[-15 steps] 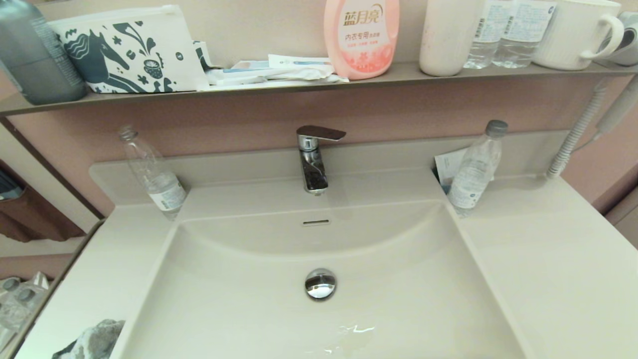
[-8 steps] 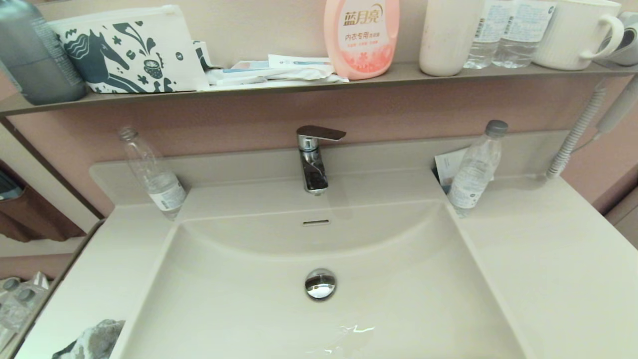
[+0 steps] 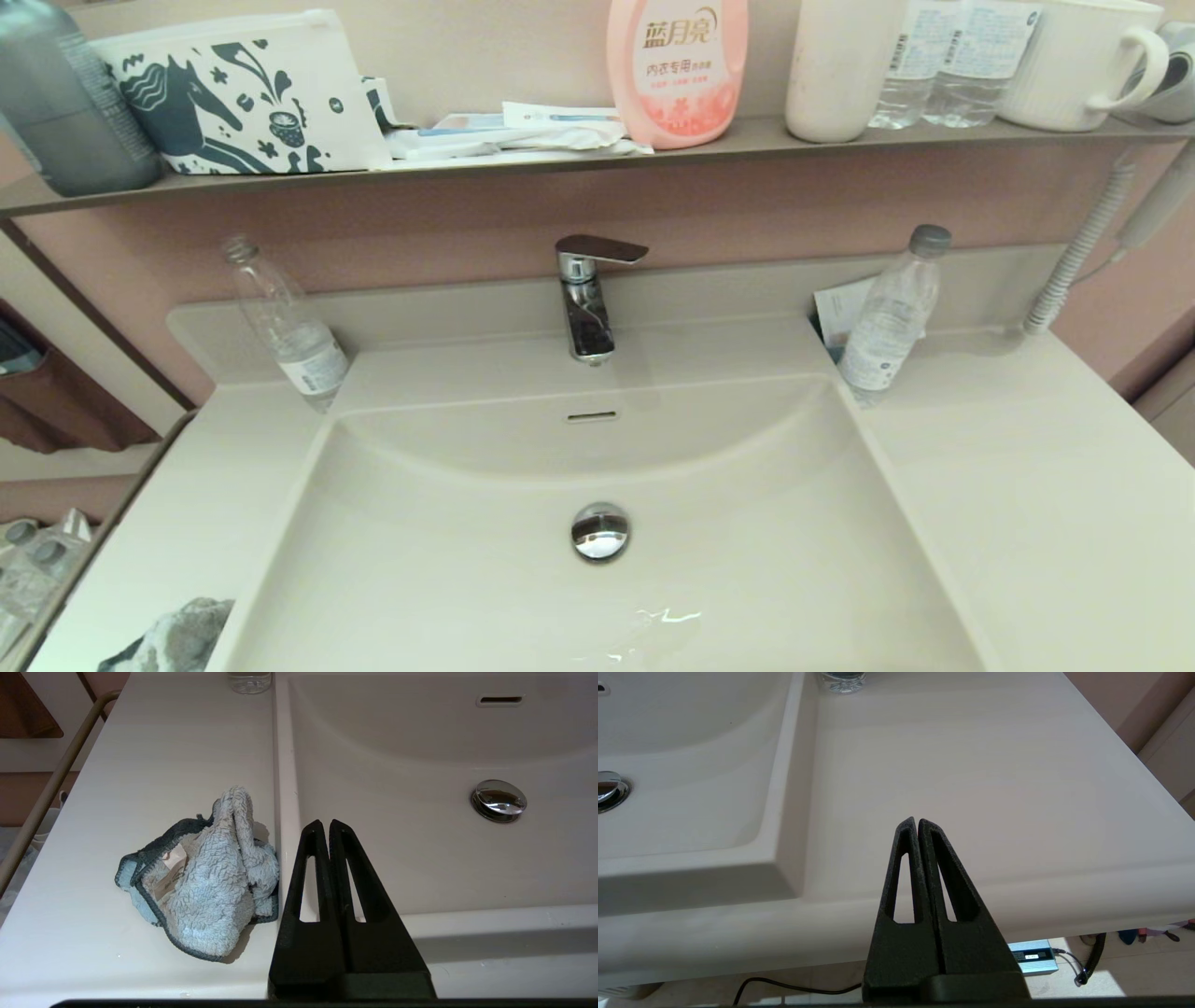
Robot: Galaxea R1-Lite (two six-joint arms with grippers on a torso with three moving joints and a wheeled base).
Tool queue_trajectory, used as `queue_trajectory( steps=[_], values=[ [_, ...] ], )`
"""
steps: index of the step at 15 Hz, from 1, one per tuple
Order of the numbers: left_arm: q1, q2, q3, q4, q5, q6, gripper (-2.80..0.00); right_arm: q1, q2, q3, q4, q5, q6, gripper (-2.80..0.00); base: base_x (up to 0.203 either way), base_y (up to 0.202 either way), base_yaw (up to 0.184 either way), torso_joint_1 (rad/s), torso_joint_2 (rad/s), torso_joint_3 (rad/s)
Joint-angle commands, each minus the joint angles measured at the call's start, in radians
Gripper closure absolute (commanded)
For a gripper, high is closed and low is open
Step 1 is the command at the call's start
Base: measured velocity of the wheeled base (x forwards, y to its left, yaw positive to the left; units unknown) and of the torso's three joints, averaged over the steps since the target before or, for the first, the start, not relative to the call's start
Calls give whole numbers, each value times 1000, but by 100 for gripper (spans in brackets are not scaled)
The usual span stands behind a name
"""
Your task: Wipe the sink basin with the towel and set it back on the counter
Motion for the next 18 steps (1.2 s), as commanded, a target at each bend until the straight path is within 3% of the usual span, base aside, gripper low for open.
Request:
queue_trajectory(
  steps=[1, 18],
  values=[
    [0, 0, -1, 0, 1, -2, 0, 1, 1, 0, -1, 0, -1, 0, 0, 0, 0, 0, 0, 0],
    [0, 0, -1, 0, 1, 0, 0, 1, 1, 0, -1, -1, 7, 0, 0, 0, 0, 0, 0, 0]
  ],
)
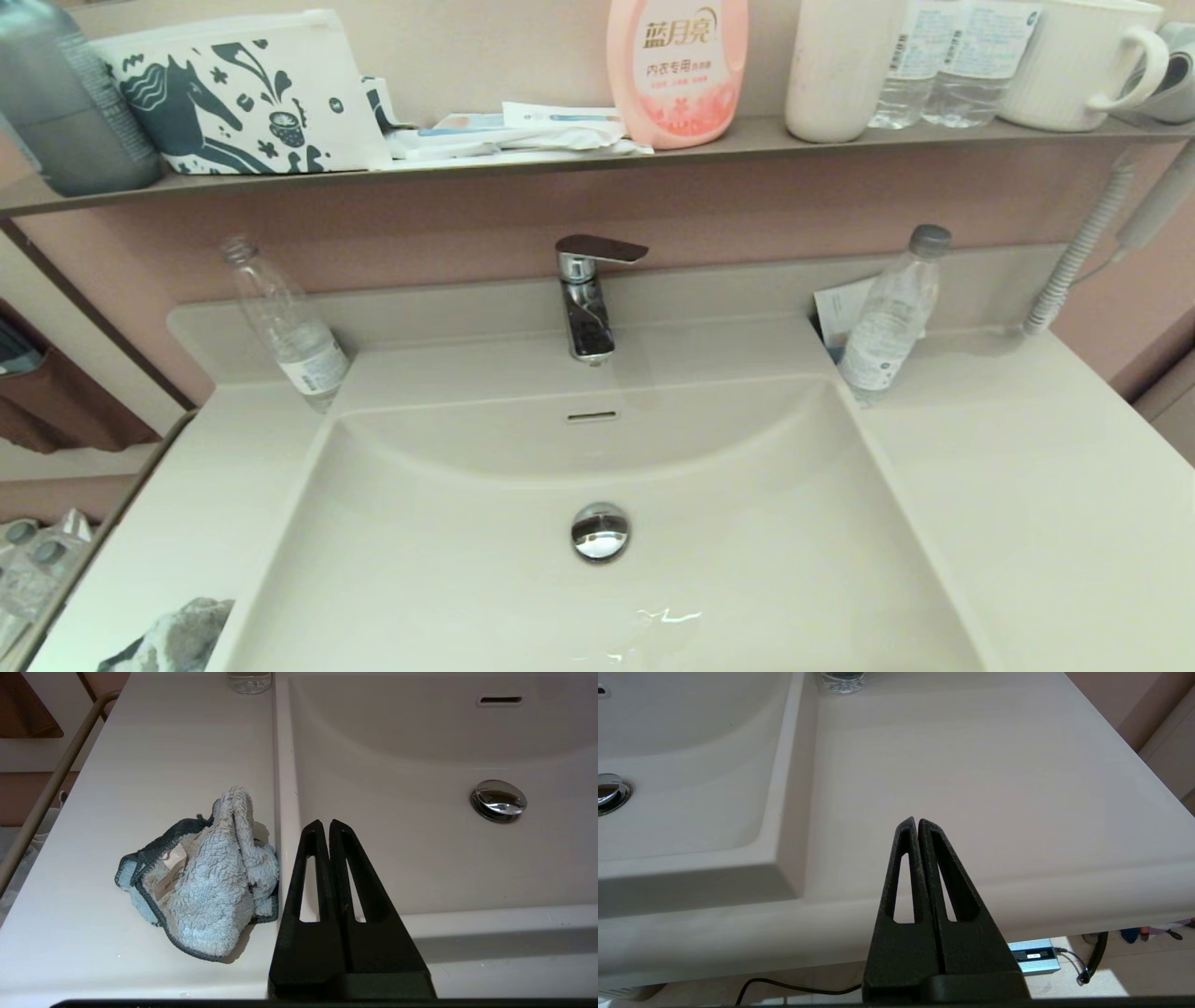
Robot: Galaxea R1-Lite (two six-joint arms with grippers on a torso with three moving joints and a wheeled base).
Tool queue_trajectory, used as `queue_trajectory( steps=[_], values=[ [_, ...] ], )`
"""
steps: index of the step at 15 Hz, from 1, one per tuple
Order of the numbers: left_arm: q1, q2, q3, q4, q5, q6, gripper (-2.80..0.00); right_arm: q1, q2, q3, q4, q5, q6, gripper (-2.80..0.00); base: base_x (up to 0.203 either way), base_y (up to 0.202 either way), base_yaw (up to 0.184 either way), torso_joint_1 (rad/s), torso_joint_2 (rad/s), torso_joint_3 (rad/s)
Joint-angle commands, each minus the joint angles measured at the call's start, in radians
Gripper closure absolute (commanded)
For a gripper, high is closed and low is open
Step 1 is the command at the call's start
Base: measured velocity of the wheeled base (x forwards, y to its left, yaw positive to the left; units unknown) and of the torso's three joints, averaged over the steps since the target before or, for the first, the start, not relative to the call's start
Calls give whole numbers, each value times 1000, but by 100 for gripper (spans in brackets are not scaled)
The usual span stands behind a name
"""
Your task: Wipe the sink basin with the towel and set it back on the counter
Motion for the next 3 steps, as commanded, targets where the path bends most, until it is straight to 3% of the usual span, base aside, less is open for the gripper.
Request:
queue_trajectory(
  steps=[1, 3],
  values=[
    [0, 0, 0, 1, 1, 0, 0, 1, 1, 0, -1, 0, 0, 0, 0, 0, 0, 0, 0, 0],
    [0, 0, 0, 1, 1, -1, 0, 1, 1, 0, -1, 0, 0, 0, 0, 0, 0, 0, 0, 0]
  ],
)
